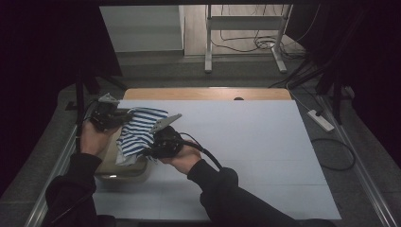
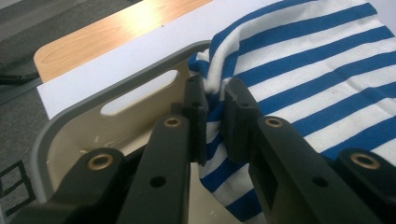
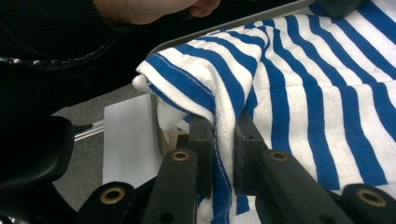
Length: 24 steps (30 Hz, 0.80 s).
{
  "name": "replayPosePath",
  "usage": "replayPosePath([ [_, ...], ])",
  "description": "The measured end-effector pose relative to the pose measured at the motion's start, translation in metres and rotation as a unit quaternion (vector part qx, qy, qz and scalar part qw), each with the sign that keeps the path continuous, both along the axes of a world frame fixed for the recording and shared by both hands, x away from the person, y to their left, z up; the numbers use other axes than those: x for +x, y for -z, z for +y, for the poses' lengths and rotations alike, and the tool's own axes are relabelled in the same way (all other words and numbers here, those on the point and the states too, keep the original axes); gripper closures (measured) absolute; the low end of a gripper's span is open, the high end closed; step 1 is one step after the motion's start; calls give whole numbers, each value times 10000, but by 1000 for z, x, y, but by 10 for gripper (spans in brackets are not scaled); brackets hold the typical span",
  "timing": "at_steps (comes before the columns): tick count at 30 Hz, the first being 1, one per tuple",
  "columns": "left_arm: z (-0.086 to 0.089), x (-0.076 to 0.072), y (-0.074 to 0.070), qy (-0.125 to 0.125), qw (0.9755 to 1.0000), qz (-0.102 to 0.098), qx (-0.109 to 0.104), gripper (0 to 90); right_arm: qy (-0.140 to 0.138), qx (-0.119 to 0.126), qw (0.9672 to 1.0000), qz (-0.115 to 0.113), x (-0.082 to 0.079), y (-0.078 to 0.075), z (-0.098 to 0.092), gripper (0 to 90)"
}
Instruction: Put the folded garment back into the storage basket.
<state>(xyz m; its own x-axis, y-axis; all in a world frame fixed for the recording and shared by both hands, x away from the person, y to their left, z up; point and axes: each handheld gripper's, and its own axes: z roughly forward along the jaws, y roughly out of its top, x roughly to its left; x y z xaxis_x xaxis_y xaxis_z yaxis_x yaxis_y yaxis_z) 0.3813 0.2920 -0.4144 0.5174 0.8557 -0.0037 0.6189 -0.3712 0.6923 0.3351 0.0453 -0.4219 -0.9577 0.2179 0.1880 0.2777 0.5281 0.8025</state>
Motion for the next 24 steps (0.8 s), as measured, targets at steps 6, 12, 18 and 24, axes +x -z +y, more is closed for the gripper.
replayPosePath([
  [6, 9, 0, 3, -90, 10000, 18, 1, 807, -20, -4, 10000, 12, 0, 1, 13, 806],
  [12, 17, 0, 5, -146, 9999, 49, 2, 807, -69, -36, 10000, -8, -1, 3, 26, 806],
  [18, 23, -1, 6, -205, 9998, 59, 41, 807, -98, -63, 9999, -37, -3, 5, 36, 806],
  [24, 30, -1, 7, -286, 9995, 87, 61, 806, -82, -81, 9999, -50, -3, 6, 44, 805],
])
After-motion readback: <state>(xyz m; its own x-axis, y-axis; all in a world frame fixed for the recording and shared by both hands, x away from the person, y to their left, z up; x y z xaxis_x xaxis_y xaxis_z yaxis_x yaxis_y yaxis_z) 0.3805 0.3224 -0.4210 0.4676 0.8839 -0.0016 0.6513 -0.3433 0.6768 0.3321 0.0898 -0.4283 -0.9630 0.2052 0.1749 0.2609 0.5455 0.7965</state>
